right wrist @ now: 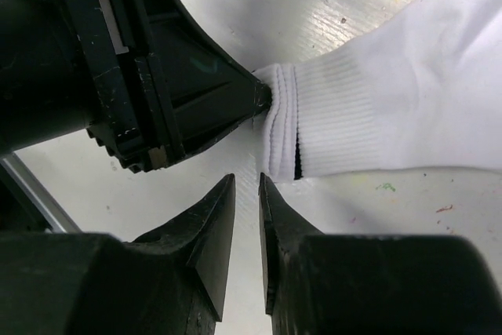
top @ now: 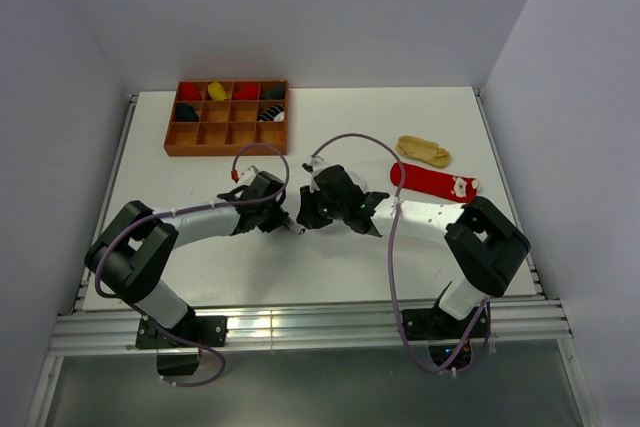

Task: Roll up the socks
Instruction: Roll the sock at the center of the board.

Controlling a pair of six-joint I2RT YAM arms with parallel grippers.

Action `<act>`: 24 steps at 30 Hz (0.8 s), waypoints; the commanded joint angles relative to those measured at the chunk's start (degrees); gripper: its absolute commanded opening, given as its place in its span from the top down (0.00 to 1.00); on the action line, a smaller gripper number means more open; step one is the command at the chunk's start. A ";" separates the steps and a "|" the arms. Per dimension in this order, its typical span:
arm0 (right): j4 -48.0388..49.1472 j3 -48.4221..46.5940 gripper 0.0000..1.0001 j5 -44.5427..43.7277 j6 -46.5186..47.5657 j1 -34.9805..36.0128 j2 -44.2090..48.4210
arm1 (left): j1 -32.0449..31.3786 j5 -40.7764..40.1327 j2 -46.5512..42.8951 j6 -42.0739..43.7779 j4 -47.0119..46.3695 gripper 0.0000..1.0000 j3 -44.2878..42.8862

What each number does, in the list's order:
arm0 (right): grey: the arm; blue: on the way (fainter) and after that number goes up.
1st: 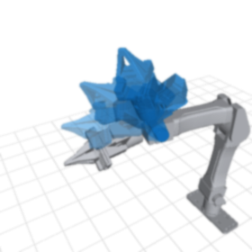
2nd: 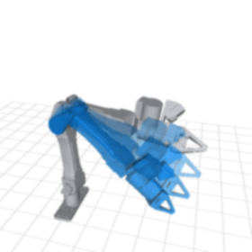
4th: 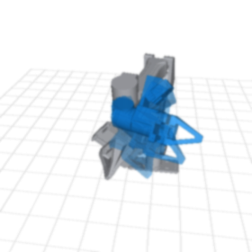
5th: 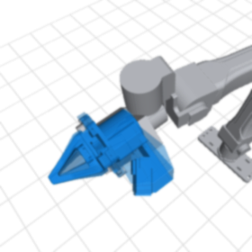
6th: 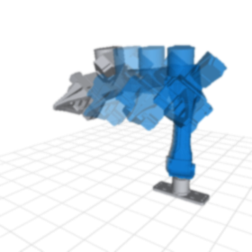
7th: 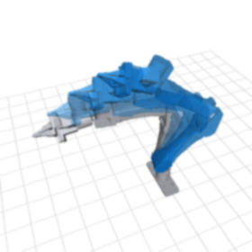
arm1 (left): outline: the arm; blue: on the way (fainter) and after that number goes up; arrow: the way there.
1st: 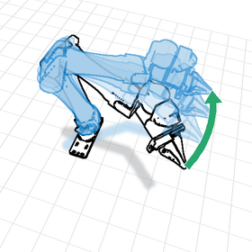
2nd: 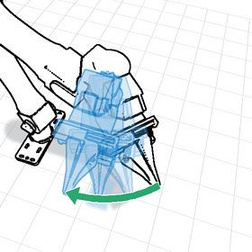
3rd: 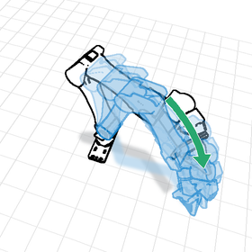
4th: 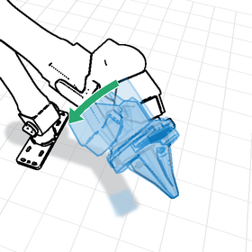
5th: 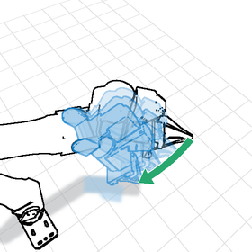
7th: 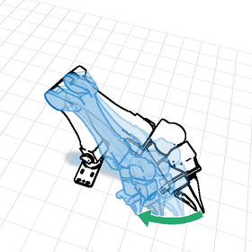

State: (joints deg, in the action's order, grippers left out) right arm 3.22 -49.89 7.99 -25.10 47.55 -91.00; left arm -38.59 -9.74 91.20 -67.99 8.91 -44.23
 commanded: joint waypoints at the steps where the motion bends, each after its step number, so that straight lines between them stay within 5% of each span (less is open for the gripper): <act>1: 5.47 0.67 0.75 -0.70 3.04 0.70 -1.01 | -0.96 -0.55 2.32 2.24 6.91 0.73 -0.07; 9: 12.33 2.69 0.77 1.15 6.21 2.72 -3.04 | -1.40 -0.72 2.23 2.33 7.18 0.73 -0.68; 24: 8.64 3.31 0.73 -4.73 8.75 2.72 -7.09 | -1.49 -0.63 2.14 2.86 7.27 0.73 -1.04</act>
State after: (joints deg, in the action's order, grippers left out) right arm 11.97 -47.48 6.66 -18.28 50.06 -98.61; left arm -39.27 -10.44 91.68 -66.85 10.46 -45.39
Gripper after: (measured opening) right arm 0.264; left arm 0.270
